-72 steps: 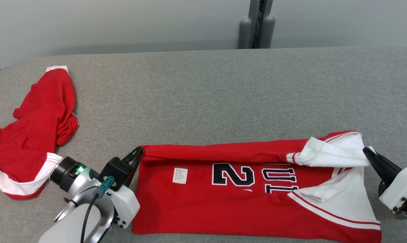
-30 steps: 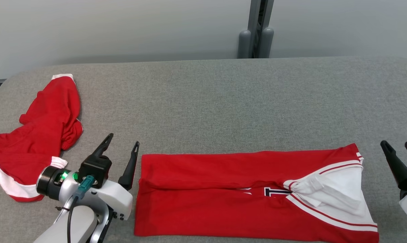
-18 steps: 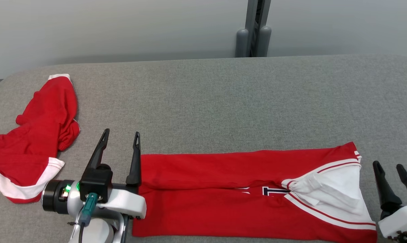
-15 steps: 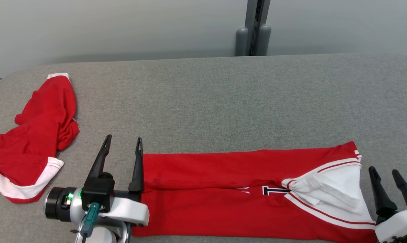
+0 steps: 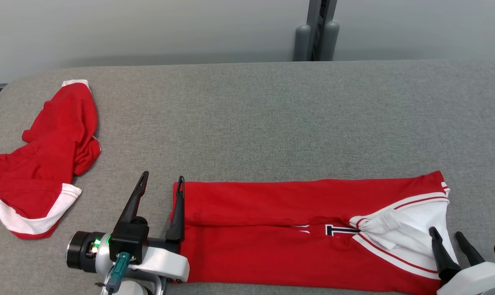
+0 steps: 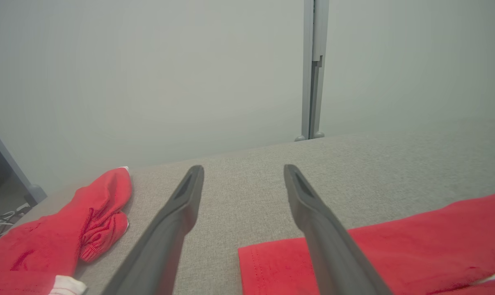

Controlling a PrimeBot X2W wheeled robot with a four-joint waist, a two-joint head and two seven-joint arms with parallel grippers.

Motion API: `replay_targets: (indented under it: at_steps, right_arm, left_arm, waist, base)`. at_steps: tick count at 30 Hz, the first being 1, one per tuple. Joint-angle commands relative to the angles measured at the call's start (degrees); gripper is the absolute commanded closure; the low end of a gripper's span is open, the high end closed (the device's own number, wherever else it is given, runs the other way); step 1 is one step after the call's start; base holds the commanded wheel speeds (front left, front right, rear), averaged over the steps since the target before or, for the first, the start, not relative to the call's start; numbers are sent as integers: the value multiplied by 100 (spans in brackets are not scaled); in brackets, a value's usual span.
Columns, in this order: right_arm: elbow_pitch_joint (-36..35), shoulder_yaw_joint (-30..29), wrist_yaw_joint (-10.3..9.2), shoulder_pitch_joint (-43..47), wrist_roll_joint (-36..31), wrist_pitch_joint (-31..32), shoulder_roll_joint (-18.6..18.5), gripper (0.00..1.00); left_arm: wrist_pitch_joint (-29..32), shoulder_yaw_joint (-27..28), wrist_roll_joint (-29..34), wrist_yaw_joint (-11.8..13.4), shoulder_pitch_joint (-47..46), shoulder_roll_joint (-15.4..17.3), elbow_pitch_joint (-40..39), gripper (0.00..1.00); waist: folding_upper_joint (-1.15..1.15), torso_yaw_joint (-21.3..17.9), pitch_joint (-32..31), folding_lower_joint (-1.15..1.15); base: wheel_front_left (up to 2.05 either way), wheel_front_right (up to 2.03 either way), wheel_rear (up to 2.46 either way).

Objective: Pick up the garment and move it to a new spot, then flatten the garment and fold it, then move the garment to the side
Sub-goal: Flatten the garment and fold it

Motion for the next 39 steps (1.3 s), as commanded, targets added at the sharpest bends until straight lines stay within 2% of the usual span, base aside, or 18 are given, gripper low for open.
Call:
replay_targets:
  at_steps: [1, 11, 12, 13, 14, 15, 24, 36, 39]
  right_arm:
    - [152, 108, 1, -137, 138, -27, -30, 0]
    - [583, 720, 7, -361, 665, -51, 151, 0]
    - [616, 775, 7, -379, 706, -69, 149, 52]
    - [633, 816, 7, -389, 744, -105, 138, 65]
    - [648, 847, 7, -421, 787, -143, 118, 94]
    - [659, 877, 7, -454, 835, -188, 87, 100]
    - [822, 866, -1, -732, 1121, -419, -337, 100]
    - [1542, 776, 0, -1448, 1250, -376, -1189, 100]
    - [1672, 839, 0, -1598, 1275, -353, -1280, 100]
  left_arm:
    - [-7, 107, 110, -96, 49, -18, 43, 0]
    - [-8, 386, 377, -362, 78, -170, 74, 0]
    - [-8, 401, 405, -392, 85, -187, 71, 0]
    - [-8, 420, 437, -422, 91, -204, 72, 0]
    - [-8, 439, 461, -435, 92, -214, 76, 0]
    - [-7, 460, 487, -463, 88, -230, 80, 0]
    - [-8, 589, 620, -638, 82, -366, 140, 0]
    - [-8, 708, 776, -800, -31, -433, 241, 0]
    - [-7, 634, 852, -867, -59, -443, 272, 0]
  waist:
    - [0, 16, 11, 0]
    - [0, 87, 45, 0]
    - [0, 87, 46, 0]
    - [0, 87, 46, 0]
    - [0, 85, 51, 0]
    - [0, 84, 56, 0]
    - [0, 71, 73, 0]
    - [0, 58, 153, 0]
    - [0, 76, 152, 0]
  base:
    - [0, 0, 0]
    - [0, 0, 0]
    - [0, 0, 0]
    - [0, 0, 0]
    - [0, 0, 0]
    - [0, 0, 0]
    - [0, 0, 0]
    - [0, 0, 0]
    - [0, 0, 0]
